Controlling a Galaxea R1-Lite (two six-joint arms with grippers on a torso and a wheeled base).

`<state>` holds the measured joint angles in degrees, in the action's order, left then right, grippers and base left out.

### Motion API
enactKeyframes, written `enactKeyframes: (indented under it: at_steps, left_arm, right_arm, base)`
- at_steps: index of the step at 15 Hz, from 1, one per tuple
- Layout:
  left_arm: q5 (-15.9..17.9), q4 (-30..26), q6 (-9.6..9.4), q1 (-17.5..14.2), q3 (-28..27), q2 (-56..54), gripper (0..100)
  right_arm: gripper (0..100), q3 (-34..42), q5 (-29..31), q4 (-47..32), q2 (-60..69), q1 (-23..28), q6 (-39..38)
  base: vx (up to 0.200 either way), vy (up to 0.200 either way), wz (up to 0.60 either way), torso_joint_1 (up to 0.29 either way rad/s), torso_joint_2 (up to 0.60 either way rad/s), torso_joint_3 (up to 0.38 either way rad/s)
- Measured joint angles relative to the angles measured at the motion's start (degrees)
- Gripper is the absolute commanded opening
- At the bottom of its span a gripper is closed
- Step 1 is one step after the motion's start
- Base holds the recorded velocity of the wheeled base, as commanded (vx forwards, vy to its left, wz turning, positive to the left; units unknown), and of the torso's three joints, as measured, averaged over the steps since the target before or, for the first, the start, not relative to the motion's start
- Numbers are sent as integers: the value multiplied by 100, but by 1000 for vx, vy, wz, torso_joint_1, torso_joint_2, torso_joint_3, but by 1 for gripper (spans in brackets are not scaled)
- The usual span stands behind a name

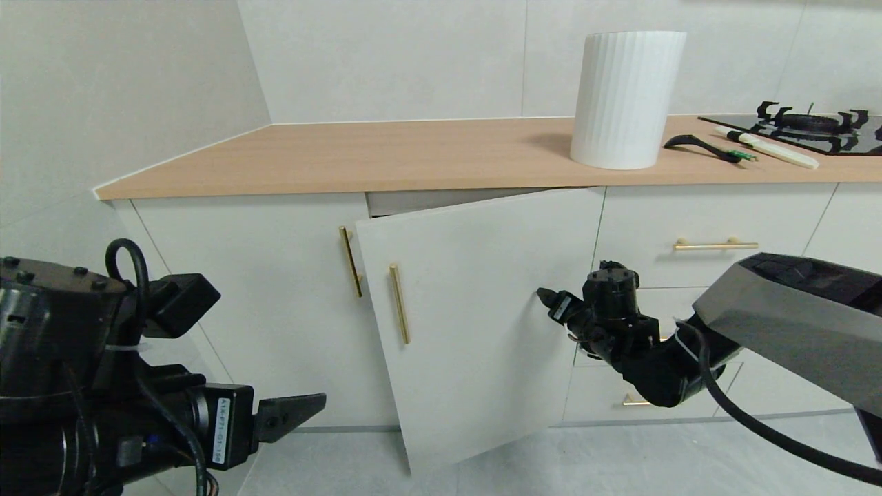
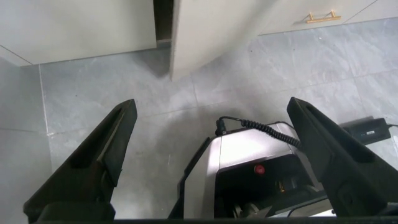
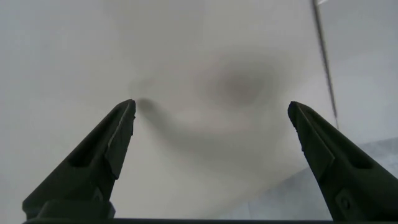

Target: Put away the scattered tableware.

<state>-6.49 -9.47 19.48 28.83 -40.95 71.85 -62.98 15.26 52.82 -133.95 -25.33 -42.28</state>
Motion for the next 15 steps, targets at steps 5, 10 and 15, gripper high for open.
enactKeyframes:
  at_steps: [5,10,15]
  left_arm:
    - [9,0,0,5,10,20,100]
    - [11,-2,0,5,10,63,100]
    - [9,-2,2,5,7,66,100]
  right_arm:
    - [100,-488,393,-9,-378,152,0]
    - [100,-918,723,-68,-684,290,18]
    - [100,-1100,817,-41,-856,351,18]
  base:
    - [0,0,0,0,0,0]
    - [0,0,0,0,0,0]
    - [0,0,0,0,0,0]
